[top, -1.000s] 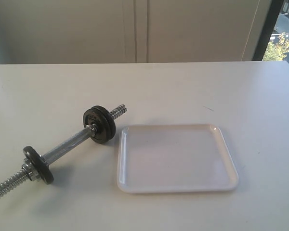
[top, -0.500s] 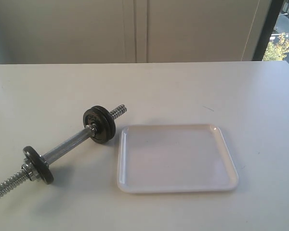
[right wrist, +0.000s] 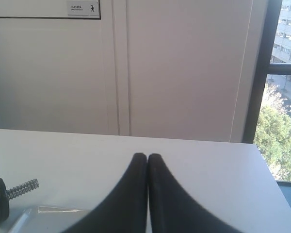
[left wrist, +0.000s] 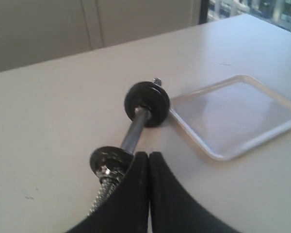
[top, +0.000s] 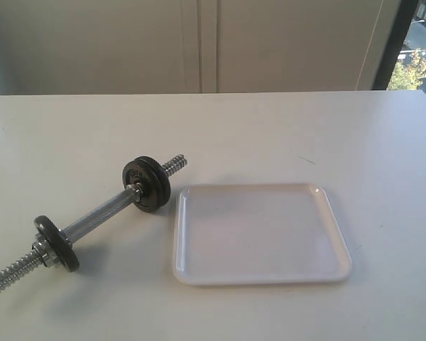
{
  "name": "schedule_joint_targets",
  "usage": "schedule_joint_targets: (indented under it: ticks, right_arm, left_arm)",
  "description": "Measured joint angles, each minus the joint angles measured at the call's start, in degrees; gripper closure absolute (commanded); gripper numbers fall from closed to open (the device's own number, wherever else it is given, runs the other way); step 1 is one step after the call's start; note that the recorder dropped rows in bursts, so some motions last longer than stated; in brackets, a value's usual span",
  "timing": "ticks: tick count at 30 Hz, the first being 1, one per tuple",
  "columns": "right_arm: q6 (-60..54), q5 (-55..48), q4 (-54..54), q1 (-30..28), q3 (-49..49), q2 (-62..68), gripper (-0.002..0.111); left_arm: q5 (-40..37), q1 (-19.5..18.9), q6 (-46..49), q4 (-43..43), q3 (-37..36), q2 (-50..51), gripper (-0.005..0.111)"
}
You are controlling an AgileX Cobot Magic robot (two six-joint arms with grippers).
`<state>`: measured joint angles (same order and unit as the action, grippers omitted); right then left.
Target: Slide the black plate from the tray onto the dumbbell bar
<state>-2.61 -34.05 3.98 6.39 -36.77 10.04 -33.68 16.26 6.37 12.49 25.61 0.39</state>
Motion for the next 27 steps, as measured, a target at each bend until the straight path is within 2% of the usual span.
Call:
schedule_joint_targets:
  ticks: [7, 10, 13, 18, 27]
  right_arm:
    - [0.0, -0.1, 0.0, 0.0, 0.0, -0.2, 0.108]
    - [0.0, -0.1, 0.0, 0.0, 0.0, -0.2, 0.108]
    - [0.0, -0.1, 0.0, 0.0, 0.0, -0.2, 0.108]
    - [0.0, -0.1, 0.0, 0.0, 0.0, -0.2, 0.108]
    - [0.0, -0.1, 0.0, 0.0, 0.0, -0.2, 0.108]
  left_arm:
    - [21.6, -7.2, 0.6, 1.7, -12.7, 0.0, 0.107]
    - [26.8, -8.1, -0.2, 1.1, -18.6, 0.0, 0.107]
    - [30.6, -8.2, -6.0, -4.9, -24.0, -0.1, 0.107]
    - [29.7, -8.4, -14.4, -12.5, -25.4, -0.1, 0.107]
    - [21.8, -9.5, -11.9, -13.9, -25.4, -0.1, 0.107]
